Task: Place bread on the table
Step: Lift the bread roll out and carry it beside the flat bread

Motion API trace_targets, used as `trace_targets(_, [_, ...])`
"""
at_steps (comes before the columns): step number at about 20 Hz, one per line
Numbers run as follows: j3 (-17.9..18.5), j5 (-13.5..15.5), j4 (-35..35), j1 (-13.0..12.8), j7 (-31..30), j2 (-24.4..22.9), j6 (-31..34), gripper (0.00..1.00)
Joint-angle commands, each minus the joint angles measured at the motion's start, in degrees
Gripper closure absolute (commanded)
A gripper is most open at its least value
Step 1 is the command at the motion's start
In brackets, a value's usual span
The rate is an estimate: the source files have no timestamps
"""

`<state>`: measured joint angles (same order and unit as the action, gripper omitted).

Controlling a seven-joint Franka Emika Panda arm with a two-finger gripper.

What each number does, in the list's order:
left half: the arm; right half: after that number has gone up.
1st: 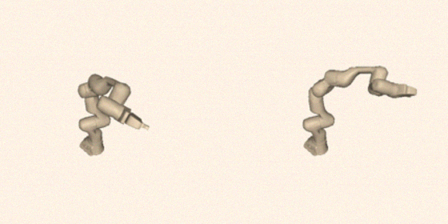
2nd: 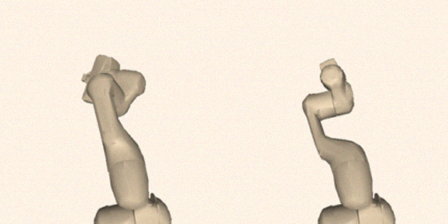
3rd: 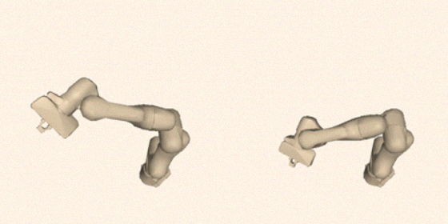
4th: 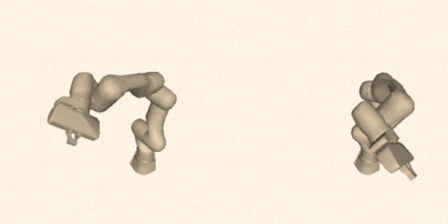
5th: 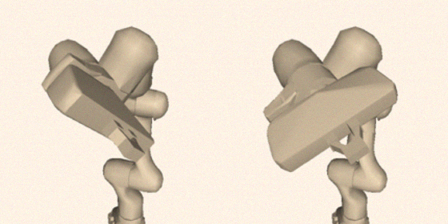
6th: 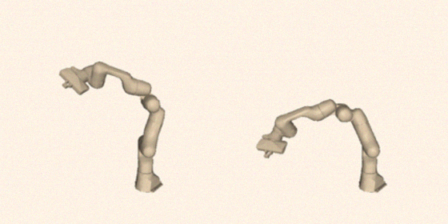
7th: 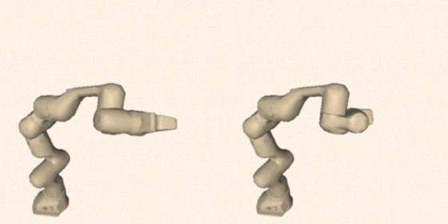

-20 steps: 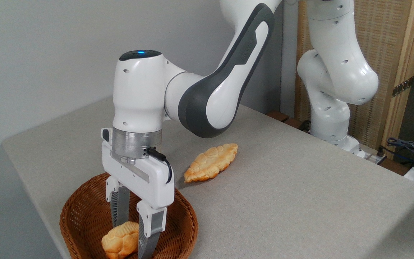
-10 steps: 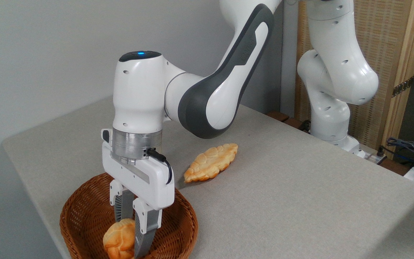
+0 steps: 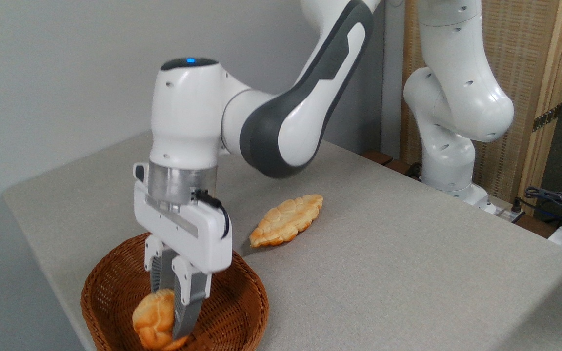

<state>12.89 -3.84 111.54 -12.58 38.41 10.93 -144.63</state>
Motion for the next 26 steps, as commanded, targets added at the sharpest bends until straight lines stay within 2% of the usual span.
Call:
trace_targets(1, [-0.33, -0.29, 0.26, -0.08, -0.17, -5.82, 6.88, 0.63])
trace_targets(8, [-1.56, 0.15, 1.22, -0.25, 0.00, -15.14, 28.94, 0.57])
trace_targets(11, [-1.47, 2.34, 3.51, -0.61, 0.70, -17.43, 34.22, 0.54])
trace_targets(14, [-1.38, 5.06, 4.82, -0.61, 4.03, -18.31, 39.14, 0.54])
trace_targets(16, [-1.03, 5.16, 5.88, -0.52, 6.67, -18.40, 42.31, 0.53])
trace_targets(17, [-0.94, 5.16, 6.84, -0.52, 7.12, -18.40, 42.58, 0.46])
trace_targets(21, [-0.77, 5.16, 7.64, -0.43, 7.65, -17.79, 42.41, 0.01])
trace_targets(26, [-0.85, 5.07, 7.99, -0.43, 7.65, -17.35, 42.32, 0.00])
